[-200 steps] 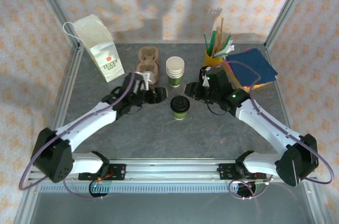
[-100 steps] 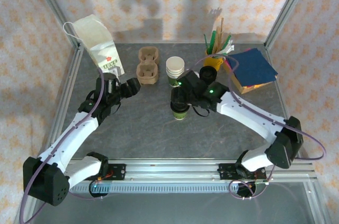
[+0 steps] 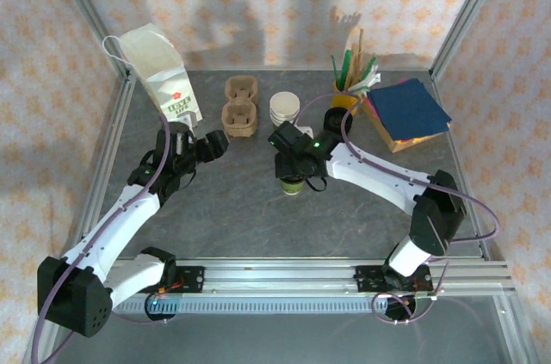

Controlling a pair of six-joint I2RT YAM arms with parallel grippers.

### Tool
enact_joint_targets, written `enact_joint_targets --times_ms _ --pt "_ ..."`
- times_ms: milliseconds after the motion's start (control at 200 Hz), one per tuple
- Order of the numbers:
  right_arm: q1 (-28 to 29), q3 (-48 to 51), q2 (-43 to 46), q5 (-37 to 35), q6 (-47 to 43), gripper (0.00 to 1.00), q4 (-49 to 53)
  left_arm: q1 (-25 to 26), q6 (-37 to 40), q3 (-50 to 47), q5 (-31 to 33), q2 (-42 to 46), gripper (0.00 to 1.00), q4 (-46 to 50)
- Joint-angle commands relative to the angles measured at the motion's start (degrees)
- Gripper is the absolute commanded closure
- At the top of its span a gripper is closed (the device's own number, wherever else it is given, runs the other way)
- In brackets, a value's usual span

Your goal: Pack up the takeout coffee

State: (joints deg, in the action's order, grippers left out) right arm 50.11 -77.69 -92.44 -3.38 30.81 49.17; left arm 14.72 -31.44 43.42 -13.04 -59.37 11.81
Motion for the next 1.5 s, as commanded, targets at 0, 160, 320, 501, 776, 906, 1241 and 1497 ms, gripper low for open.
enact_joint_targets --times_ms 0,160,320,501,776,906,1241,1497 --pt "0.25 -1.72 -0.8 0.1 -0.8 0.19 1.4 -0.39 0.15 -1.27 -0.33 0.85 0.23 -1.86" --pt "0.18 -2.44 -1.98 0.48 -1.13 0.19 1.02 -0.39 0.06 -1.48 -0.33 0.67 0.23 -2.01" --pt "0.18 -3.43 -2.61 0.39 -1.24 0.19 0.72 -0.39 0.06 -1.62 -0.45 0.4 0.23 -1.97" --pt "0.17 -3.52 -3.52 0.3 -1.71 0.21 0.69 -0.39 0.02 -1.89 -0.23 0.31 0.23 -2.15" --pt "0.21 -3.62 -4.92 0.3 -2.48 0.23 0.95 -0.4 -0.11 -2.77 0.03 0.27 0.23 -2.76" --pt "-0.37 -4.14 -5.89 0.08 -2.45 0.25 2.06 -0.39 0.06 -2.74 0.01 -0.21 0.23 -2.8" --pt "-1.0 -5.23 -8.84 3.19 -3.88 0.25 4.71 -0.39 0.68 -2.99 1.21 -0.04 0.23 -2.34" --pt "-0.99 -4.89 -8.89 4.56 -4.95 0.23 5.09 -0.39 1.04 -2.49 1.66 0.1 0.23 -2.04"
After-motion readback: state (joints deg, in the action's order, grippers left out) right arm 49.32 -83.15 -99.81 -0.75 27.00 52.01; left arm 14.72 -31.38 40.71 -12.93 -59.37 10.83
